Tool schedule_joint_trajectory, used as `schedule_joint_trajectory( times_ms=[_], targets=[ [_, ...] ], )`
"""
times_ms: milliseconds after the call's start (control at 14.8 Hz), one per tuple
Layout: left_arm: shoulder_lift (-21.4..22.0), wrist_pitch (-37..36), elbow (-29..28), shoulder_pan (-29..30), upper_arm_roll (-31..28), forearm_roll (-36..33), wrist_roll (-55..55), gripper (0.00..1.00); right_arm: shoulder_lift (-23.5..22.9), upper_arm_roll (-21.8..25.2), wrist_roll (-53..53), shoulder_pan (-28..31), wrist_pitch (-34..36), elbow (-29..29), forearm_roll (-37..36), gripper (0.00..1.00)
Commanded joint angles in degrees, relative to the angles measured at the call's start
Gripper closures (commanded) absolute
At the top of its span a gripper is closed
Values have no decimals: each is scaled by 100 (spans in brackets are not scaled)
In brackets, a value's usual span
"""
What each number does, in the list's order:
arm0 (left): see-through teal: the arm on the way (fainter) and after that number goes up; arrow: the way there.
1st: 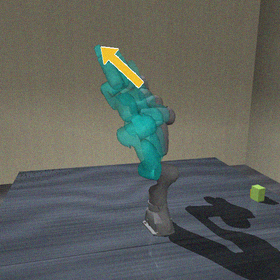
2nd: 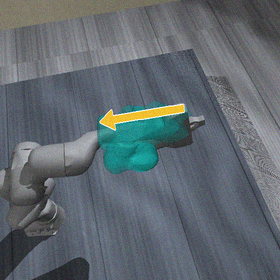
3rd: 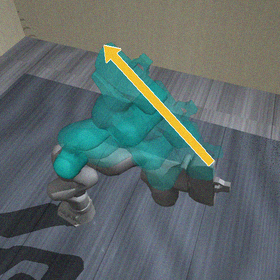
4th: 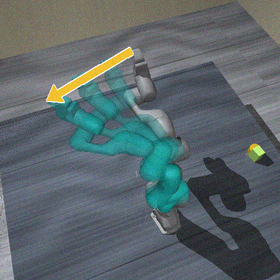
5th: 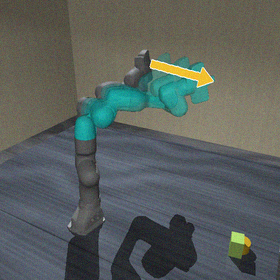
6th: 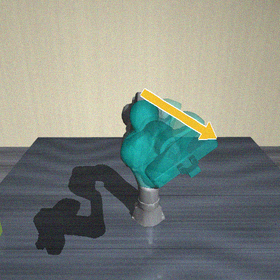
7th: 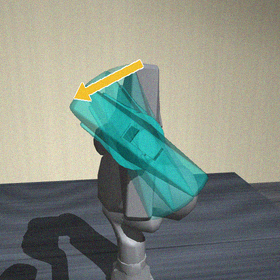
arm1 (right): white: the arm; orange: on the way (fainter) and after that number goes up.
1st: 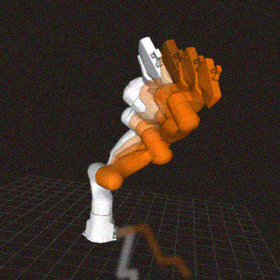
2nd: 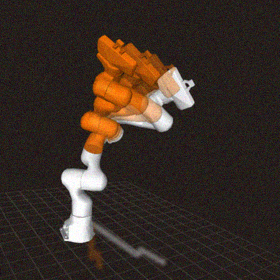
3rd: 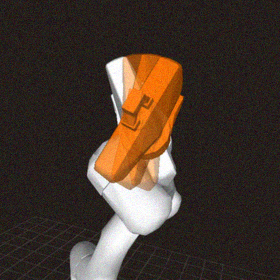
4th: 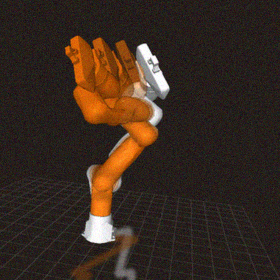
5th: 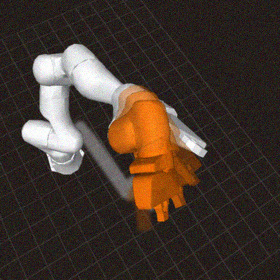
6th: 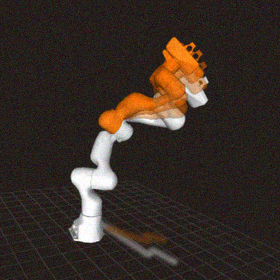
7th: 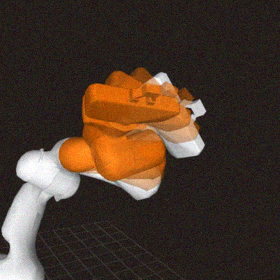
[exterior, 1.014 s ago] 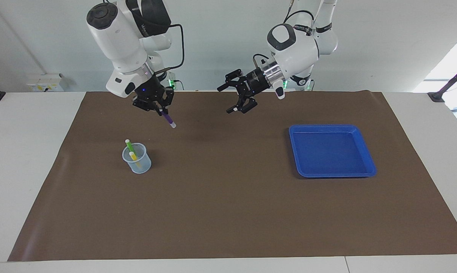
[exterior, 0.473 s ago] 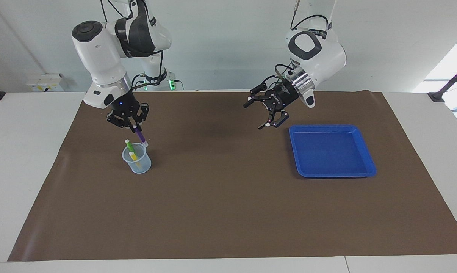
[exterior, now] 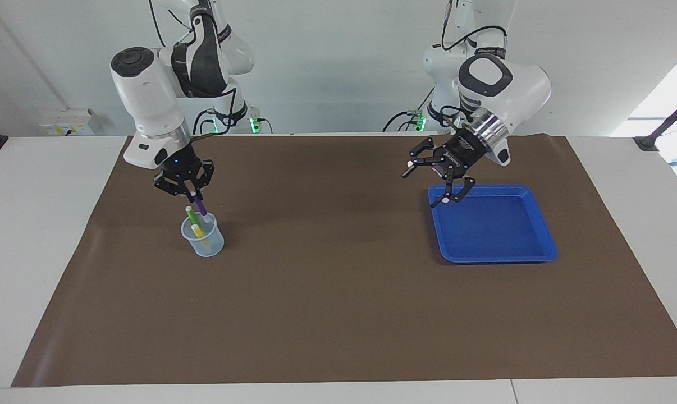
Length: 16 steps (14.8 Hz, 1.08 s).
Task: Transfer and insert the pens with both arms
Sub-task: 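Insert the purple pen into the cup while the left gripper returns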
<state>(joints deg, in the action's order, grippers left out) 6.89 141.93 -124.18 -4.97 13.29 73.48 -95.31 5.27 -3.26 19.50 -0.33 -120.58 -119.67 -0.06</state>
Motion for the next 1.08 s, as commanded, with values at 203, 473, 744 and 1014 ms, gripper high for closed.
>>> schedule_joint_trajectory(
  times_ms=[203,473,744,1014],
  targets=[
    [102,281,-133,207,42,-45,-5,0,-114,159,440,51,-581,-268,-109,100],
    [40,572,-72,146,51,-45,-5,0,-360,168,546,51,-844,-268,-100,100],
    [40,599,-63,137,60,-45,-14,0,-580,159,528,42,-1029,-285,-100,100],
    [14,1282,-106,146,68,-45,-5,0,-572,159,528,42,-1029,-399,-91,100]
  ],
)
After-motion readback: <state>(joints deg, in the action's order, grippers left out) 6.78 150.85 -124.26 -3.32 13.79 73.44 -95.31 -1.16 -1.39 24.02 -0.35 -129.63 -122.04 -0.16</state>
